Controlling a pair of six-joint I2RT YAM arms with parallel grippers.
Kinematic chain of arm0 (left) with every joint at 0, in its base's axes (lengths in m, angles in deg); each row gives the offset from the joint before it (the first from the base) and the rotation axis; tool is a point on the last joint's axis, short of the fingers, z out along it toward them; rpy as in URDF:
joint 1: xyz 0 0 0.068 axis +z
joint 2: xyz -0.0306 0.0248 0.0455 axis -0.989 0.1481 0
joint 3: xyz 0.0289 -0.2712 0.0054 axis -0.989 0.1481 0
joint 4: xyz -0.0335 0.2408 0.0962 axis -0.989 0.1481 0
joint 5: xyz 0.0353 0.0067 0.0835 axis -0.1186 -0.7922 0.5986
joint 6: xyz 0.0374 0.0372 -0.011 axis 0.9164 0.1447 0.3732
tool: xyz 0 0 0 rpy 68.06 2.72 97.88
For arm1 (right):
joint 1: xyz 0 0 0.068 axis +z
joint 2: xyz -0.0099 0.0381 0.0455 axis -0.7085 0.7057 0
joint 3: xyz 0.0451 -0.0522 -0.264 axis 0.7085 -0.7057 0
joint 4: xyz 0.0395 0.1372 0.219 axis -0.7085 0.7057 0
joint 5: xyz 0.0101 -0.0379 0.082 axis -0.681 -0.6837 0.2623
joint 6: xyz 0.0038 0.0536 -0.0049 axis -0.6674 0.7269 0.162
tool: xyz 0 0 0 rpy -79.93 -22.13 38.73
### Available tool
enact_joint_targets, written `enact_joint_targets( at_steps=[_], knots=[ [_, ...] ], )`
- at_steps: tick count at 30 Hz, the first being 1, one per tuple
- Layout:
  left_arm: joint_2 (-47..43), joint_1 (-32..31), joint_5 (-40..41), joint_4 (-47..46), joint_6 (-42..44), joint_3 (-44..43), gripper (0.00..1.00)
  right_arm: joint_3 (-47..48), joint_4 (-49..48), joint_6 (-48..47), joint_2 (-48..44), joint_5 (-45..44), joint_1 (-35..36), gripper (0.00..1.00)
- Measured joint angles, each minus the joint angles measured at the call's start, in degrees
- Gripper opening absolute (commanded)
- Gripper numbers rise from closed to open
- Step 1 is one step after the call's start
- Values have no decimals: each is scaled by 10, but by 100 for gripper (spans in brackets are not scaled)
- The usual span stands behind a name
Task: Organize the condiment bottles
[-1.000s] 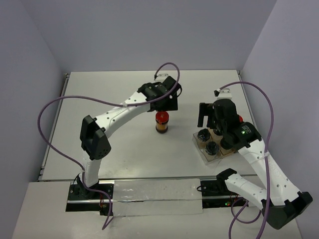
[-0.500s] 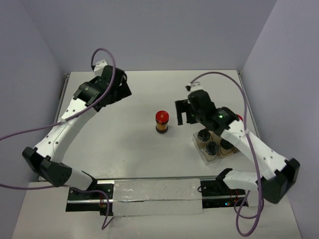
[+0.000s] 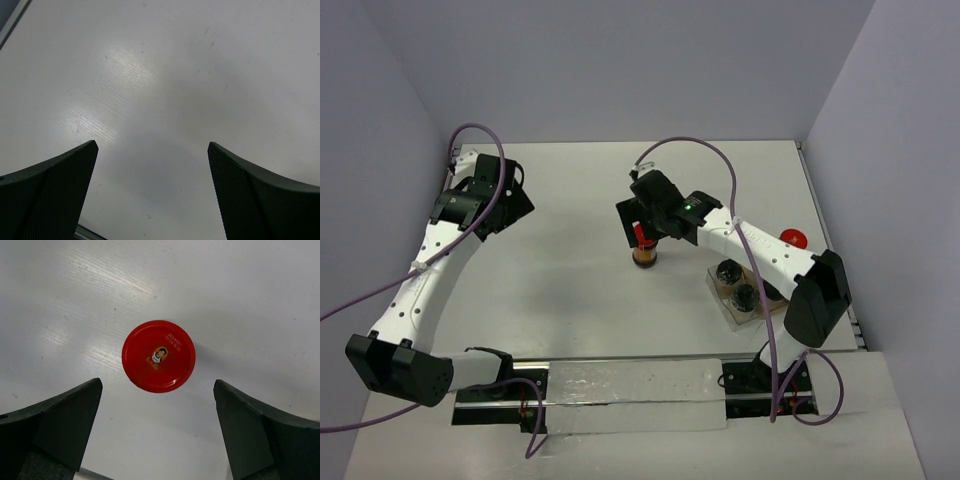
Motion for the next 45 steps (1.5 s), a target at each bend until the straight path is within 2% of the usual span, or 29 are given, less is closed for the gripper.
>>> enact_joint_targets(
  at_steps=[18, 32, 33, 40, 42, 45],
  knots=[
    [-1, 3, -32, -24, 12, 27, 100, 5, -28, 0, 88, -2, 2, 100],
    [-2, 3, -35, -26, 12, 32, 99, 5, -35, 0, 116, 1, 2, 92],
    [-2, 3, -35, -26, 12, 32, 99, 4, -36, 0, 116, 0, 2, 89],
    [-6, 3, -38, -27, 12, 33, 99, -9, -42, 1, 116, -8, 2, 52],
    [-6, 3, -39, -27, 12, 33, 100, -9, -42, 0, 116, -8, 2, 36],
    [-6, 3, -42, -28, 12, 33, 100, -9, -42, 0, 115, -9, 2, 23]
  ],
)
